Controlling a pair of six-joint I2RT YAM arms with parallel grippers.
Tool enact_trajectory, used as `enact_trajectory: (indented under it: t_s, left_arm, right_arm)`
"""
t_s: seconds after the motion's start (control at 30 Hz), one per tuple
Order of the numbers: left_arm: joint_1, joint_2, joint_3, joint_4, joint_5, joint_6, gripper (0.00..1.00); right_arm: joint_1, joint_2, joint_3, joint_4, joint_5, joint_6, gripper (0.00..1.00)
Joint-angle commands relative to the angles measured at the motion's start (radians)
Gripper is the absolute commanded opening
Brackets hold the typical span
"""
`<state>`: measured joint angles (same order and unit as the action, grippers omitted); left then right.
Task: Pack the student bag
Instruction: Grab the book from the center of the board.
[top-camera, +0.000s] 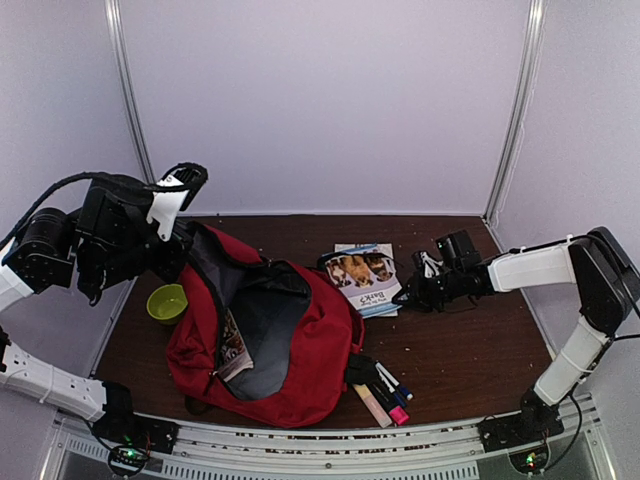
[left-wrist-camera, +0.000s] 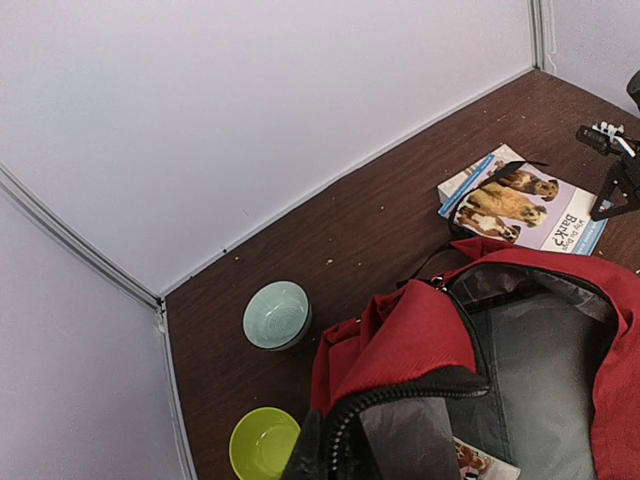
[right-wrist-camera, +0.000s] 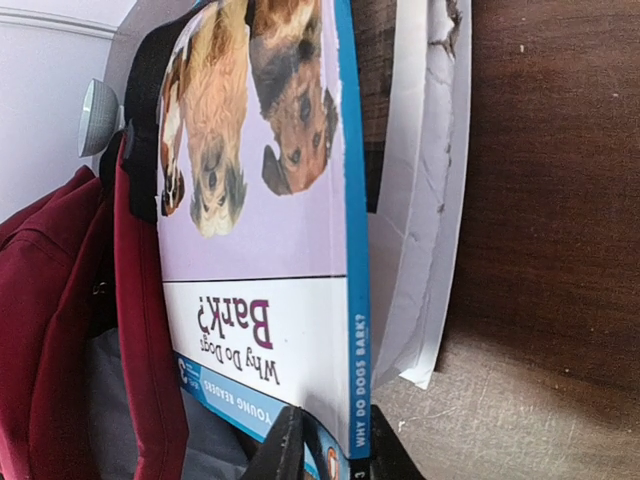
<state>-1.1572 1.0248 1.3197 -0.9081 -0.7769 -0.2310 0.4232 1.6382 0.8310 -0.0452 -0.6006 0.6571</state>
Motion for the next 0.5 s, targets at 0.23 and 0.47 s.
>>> enact_trajectory:
  t_s: [0.23, 0.47]
  left_arm:
    - [0.007, -0.020, -0.015, 0.060, -0.002, 0.004, 0.00]
    - [0.007, -0.021, -0.019, 0.059, -0.001, 0.005, 0.00]
  right_arm:
    - [-0.031, -0.039, -0.061, -0.022, 0.104, -0.030, 0.13]
    - [-0.046, -0.084, -0.082, -0.041, 0.101, -0.033, 0.06]
